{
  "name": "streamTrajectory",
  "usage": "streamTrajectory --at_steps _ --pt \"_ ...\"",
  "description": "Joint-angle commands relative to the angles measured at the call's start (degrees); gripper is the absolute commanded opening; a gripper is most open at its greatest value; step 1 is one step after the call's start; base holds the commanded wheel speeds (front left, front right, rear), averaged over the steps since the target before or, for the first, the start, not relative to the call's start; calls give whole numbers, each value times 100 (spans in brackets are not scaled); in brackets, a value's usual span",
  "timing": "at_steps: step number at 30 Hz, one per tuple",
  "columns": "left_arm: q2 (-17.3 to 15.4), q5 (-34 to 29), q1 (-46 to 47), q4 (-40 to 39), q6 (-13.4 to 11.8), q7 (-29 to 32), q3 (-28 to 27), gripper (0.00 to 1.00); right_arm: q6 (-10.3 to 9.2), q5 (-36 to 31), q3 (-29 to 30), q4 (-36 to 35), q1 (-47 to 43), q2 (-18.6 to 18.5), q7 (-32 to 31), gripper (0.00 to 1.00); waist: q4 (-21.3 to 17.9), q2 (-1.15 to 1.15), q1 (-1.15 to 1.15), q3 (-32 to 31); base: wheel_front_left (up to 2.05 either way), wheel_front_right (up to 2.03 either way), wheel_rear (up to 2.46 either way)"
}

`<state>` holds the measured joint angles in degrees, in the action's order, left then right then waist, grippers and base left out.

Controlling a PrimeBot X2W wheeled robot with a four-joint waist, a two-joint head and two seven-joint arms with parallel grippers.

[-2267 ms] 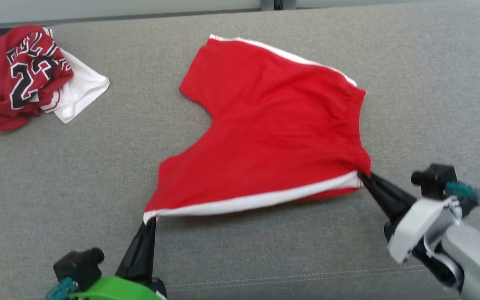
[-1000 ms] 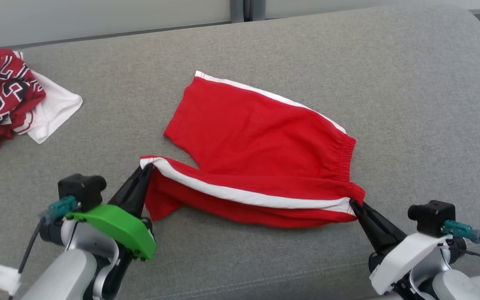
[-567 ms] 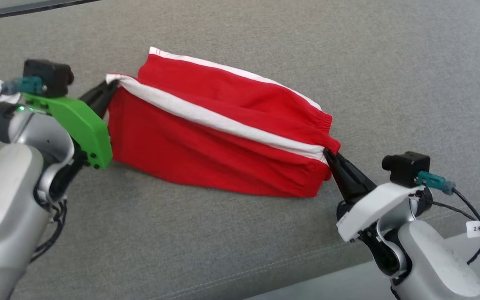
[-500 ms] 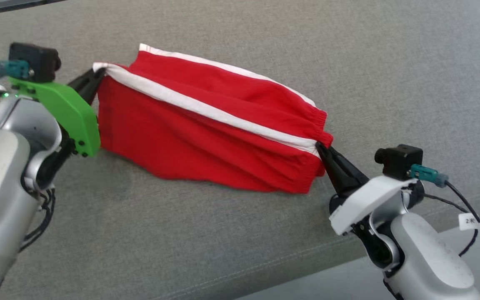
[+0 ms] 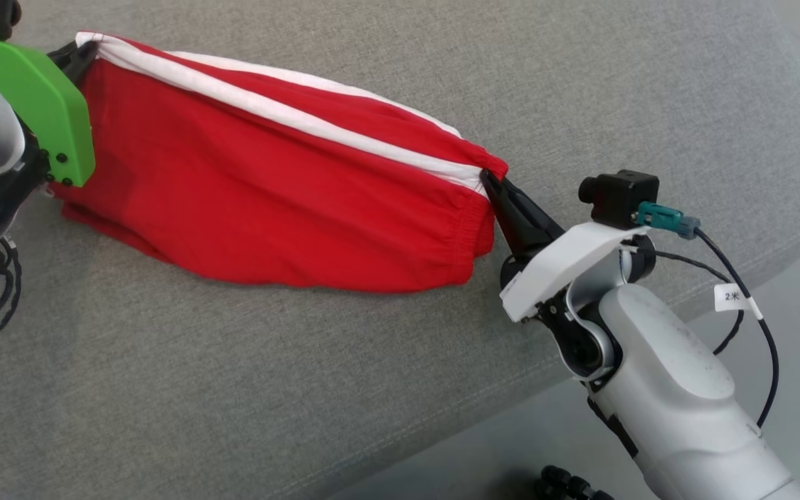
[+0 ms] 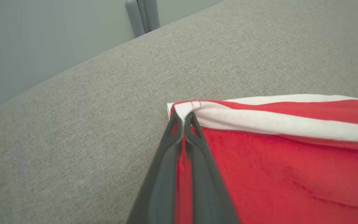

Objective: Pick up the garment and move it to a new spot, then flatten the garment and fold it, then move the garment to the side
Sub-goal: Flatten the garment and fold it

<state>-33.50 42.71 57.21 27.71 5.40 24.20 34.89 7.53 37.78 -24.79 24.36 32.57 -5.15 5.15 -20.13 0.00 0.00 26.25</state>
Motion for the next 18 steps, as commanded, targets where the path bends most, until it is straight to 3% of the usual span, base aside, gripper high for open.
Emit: streamTrajectory --at_steps 1,18 --pt "-93 -55 137 42 0 27 -42 0 -8 43 -12 81 119 12 39 0 -247 0 0 257 0 0 0" --pt "-117 -171 451 514 -190 164 54 0 -8 449 -703 967 979 99 333 0 -261 0 0 341 0 0 0"
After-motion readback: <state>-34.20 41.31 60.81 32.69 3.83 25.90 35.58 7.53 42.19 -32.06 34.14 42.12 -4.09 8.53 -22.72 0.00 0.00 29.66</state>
